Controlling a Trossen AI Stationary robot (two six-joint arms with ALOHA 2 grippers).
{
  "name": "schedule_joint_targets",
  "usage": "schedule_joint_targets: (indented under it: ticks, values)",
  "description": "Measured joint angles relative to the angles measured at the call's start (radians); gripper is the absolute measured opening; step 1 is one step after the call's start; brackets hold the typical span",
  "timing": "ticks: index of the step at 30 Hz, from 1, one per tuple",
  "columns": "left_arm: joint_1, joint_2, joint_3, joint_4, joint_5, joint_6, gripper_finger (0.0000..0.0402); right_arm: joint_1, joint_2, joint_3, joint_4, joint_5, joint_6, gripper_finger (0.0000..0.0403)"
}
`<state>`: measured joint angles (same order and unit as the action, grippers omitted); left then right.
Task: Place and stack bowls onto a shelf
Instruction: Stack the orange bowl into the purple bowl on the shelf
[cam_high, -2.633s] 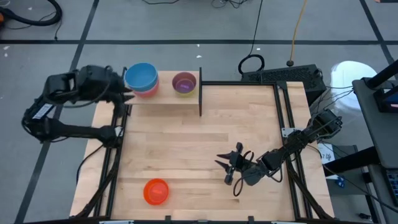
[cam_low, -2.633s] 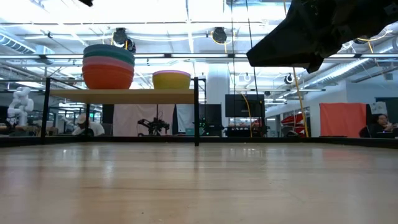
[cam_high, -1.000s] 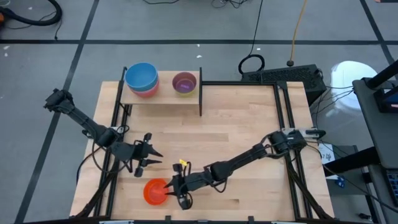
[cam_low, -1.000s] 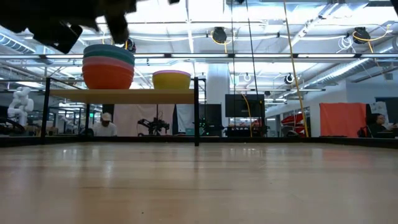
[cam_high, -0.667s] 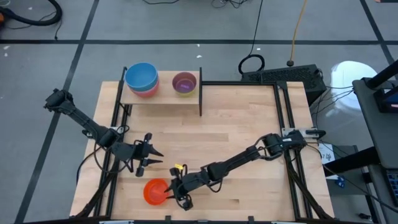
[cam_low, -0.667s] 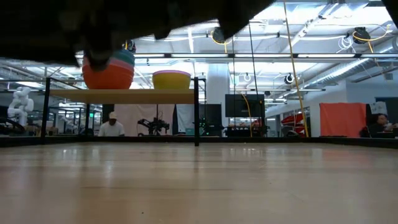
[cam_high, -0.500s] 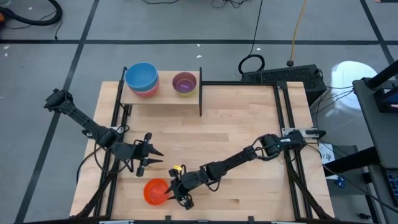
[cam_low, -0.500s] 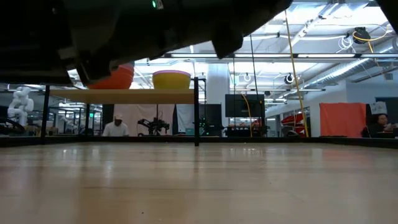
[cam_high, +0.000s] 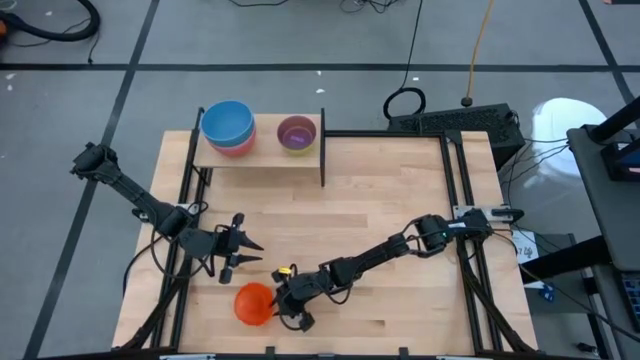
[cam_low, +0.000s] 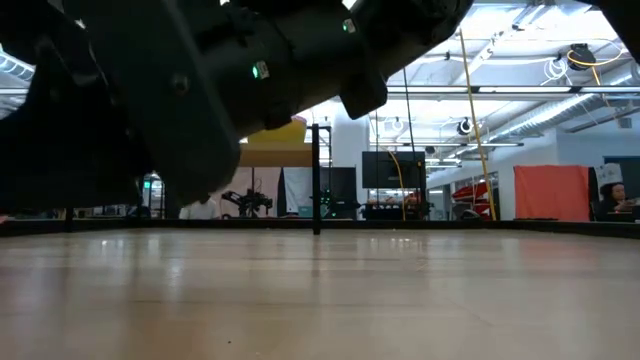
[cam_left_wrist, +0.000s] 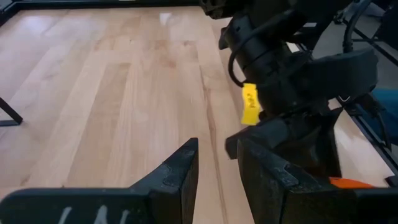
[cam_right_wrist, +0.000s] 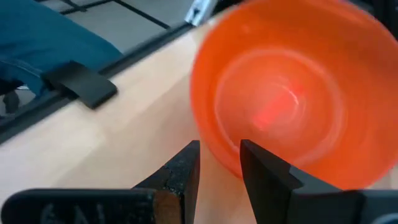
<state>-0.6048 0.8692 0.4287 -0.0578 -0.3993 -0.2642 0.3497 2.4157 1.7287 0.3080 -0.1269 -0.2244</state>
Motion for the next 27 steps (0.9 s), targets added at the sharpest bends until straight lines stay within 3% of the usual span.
schedule_joint_targets:
  ticks: [8,17,23,27]
  values:
    - [0.000,0.000,0.000,0.000,-0.002,-0.004,0.0115,0.000,0.000,0.000,-0.007,0.051,0.002,0.0102]
    - [0.000,0.000,0.000,0.001,-0.002,-0.009,0.0115,-0.002,-0.001,0.000,-0.006,0.050,0.000,0.0009]
    - [0.000,0.000,0.000,0.001,-0.003,-0.009,0.0115,-0.001,-0.024,0.000,-0.033,0.056,0.001,0.0004]
    - [0.000,0.000,0.000,0.002,-0.008,-0.010,0.0115,0.006,-0.091,0.000,-0.137,0.128,0.004,0.0001]
